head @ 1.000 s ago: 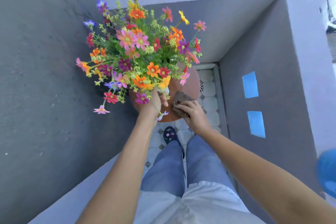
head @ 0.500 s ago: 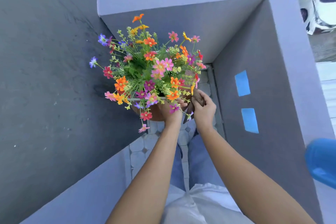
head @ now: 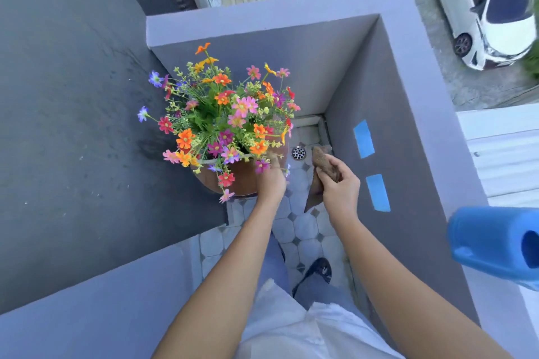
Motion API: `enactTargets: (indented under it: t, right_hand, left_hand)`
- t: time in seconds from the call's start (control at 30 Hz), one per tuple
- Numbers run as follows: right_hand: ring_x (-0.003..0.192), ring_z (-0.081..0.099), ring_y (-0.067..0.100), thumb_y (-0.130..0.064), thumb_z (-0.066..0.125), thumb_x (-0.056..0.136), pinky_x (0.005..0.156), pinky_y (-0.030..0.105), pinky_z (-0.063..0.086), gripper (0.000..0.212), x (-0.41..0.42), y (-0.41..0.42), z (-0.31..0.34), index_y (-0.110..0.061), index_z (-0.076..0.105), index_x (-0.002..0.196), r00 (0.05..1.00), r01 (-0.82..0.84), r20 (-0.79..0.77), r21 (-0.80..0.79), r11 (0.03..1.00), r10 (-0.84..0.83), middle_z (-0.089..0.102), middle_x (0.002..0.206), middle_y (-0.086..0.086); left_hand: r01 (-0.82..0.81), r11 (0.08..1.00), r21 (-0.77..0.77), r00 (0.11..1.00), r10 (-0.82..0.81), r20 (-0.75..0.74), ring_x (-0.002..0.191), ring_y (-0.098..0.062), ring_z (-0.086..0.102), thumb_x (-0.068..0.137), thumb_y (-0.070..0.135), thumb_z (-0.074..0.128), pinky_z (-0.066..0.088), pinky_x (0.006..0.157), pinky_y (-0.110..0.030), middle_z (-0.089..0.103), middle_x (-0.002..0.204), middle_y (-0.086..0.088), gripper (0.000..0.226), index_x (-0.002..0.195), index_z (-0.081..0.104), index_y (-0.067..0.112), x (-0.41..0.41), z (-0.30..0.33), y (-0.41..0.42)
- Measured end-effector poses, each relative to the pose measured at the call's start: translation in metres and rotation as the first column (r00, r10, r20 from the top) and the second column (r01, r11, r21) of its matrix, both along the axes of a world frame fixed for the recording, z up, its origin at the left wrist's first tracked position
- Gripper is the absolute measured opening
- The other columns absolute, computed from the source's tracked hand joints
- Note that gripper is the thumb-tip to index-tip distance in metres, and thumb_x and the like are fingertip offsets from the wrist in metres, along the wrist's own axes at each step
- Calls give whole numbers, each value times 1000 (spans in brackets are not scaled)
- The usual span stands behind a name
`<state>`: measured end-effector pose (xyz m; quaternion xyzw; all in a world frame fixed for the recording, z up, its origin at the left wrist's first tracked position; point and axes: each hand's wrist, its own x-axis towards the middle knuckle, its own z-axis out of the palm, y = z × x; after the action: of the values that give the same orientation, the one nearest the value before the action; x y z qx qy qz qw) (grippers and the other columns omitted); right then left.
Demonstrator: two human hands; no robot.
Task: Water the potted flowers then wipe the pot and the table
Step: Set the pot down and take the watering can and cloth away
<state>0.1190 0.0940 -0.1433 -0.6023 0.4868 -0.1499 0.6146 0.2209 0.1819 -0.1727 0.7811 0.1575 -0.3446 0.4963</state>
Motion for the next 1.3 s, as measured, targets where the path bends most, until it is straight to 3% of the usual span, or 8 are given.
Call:
enactTargets:
  t: [0.1, 0.17, 0.27, 0.47, 0.63, 0.87, 1.1, 1.3]
  right_hand:
    - [90, 69, 6, 2, 65, 89, 83, 21, 54, 32, -18, -17, 35, -15, 73, 114, 999, -21, 48, -63, 998, 24, 76, 99, -3]
    - [87, 68, 2, 4, 65, 88, 82, 18, 52, 31, -32, -35, 67, -11, 73, 114, 993, -19, 115, -113, 993, 32, 75, 97, -4]
    - [86, 68, 5, 3, 67, 88, 82, 19, 52, 29, -68, -62, 124, -14, 73, 110, 972, 40, 236, -216, 976, 12, 75, 95, -3]
    - [79, 65, 0, 7, 66, 87, 78, 14, 50, 39, -136, -103, 213, -28, 70, 103, 889, 314, 427, -309, 898, -164, 73, 82, -16]
    - [89, 68, 4, 3, 68, 88, 88, 24, 55, 31, -226, -146, 240, -11, 71, 115, 797, 549, 477, -311, 776, -372, 74, 93, -10]
    - [87, 67, 12, 7, 66, 86, 86, 30, 54, 33, -324, -163, 231, -12, 70, 113, 710, 663, 501, -238, 710, -495, 74, 94, -2]
    - [98, 67, 47, 0, 67, 84, 94, 62, 52, 34, -354, -162, 215, -25, 74, 106, 701, 670, 494, -208, 713, -514, 73, 100, 21]
    - [97, 68, 46, -4, 69, 84, 91, 62, 53, 31, -356, -161, 212, -25, 74, 107, 724, 644, 471, -197, 740, -504, 74, 99, 17]
  left_hand:
    - [307, 948, 82, 946, -313, 78, 70, -26, 62, 96, 24, 48, 53, 79, -38, 58, 73, -11, 19, 88, 57, 8, -32, 27, -7]
    - [417, 901, 118, 888, -431, 161, 78, -21, 61, 97, 25, 50, 50, 85, -39, 58, 72, -3, 28, 113, 62, 6, -51, 53, -19]
    - [433, 900, 60, 839, -426, 339, 90, -18, 61, 96, 31, 53, 45, 83, -31, 66, 90, -2, 38, 129, 55, 12, -80, 106, -48]
    - [434, 850, -299, 833, -253, 491, 52, -8, 54, 97, 23, 54, 43, 53, -25, 62, 78, 0, 14, 107, 61, 15, -139, 200, -94]
    - [466, 736, -490, 884, -378, 274, 50, -13, 49, 97, 21, 54, 40, 41, -27, 58, 67, 1, 20, 102, 63, 4, -222, 227, -140]
    - [-65, 799, -598, 769, -342, -540, 37, -9, 48, 93, 14, 55, 40, 36, -16, 54, 60, -3, 14, 82, 56, 5, -332, 208, -192]
    - [-427, 718, -550, 731, -84, -677, 42, -9, 54, 96, 32, 59, 43, 37, -19, 58, 73, -4, 27, 92, 56, 5, -360, 185, -219]
    - [-330, 753, -570, 824, -66, -563, 54, -10, 50, 96, 40, 57, 47, 52, -22, 60, 80, -2, 38, 116, 58, 7, -370, 173, -234]
